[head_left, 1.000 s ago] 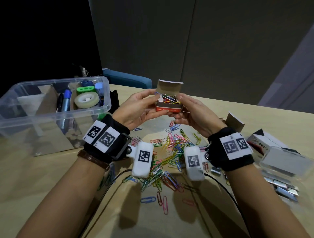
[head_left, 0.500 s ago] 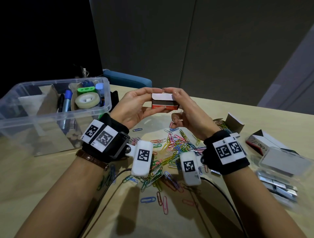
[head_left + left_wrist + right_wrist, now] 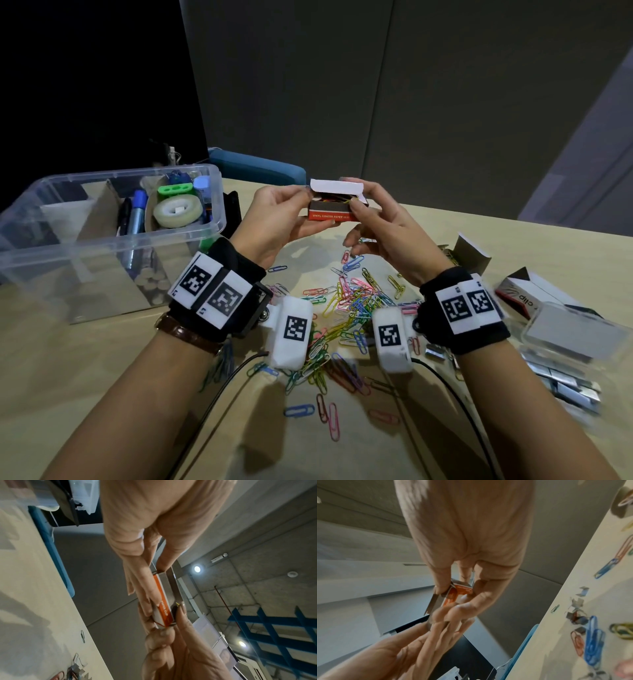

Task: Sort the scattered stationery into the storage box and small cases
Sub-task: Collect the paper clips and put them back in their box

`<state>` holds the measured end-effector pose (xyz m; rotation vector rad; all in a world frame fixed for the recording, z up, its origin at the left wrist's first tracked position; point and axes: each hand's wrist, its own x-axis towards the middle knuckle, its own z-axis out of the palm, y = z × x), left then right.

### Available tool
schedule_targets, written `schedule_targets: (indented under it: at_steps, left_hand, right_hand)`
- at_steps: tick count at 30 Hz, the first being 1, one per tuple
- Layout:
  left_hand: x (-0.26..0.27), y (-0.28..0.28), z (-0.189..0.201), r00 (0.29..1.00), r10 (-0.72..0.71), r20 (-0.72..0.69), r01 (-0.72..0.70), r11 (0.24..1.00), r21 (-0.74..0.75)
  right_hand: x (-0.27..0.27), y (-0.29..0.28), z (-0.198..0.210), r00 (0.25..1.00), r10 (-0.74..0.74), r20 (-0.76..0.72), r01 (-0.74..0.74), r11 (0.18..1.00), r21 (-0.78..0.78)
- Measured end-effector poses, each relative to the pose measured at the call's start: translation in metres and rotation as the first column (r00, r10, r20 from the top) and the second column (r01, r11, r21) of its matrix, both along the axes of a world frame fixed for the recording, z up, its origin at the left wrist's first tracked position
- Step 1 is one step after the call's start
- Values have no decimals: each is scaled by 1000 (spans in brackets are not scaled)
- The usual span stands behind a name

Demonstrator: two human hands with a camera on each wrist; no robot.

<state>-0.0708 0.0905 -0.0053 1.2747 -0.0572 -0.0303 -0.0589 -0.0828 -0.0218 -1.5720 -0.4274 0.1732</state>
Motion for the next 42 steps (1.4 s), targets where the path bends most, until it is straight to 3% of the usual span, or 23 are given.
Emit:
schedule_targets:
  at_steps: [7,19,25,33,42]
  left_hand:
    - [1,-1,-5,976,166,141,-173,984,34]
    - [1,-8,-14,920,199,338,-288,927,239]
    - [1,-6,-9,950,156,270,-196,972,128]
    - [1,-1,-6,962,136,237,-168,978,120]
    - [-6,2,3,969,-54,242,27,993,114]
  right_hand:
    - [0,4,0,999,-50,-8,51,994,92]
    - [-1,3,6,994,-77,73,73,995,66]
    - [-2,3,9,998,-52,22,49,989,137]
    - [-4,-2,17,998,4,-58,2,993,114]
    - [-1,-7,16,984,-28,-173,71,967,244]
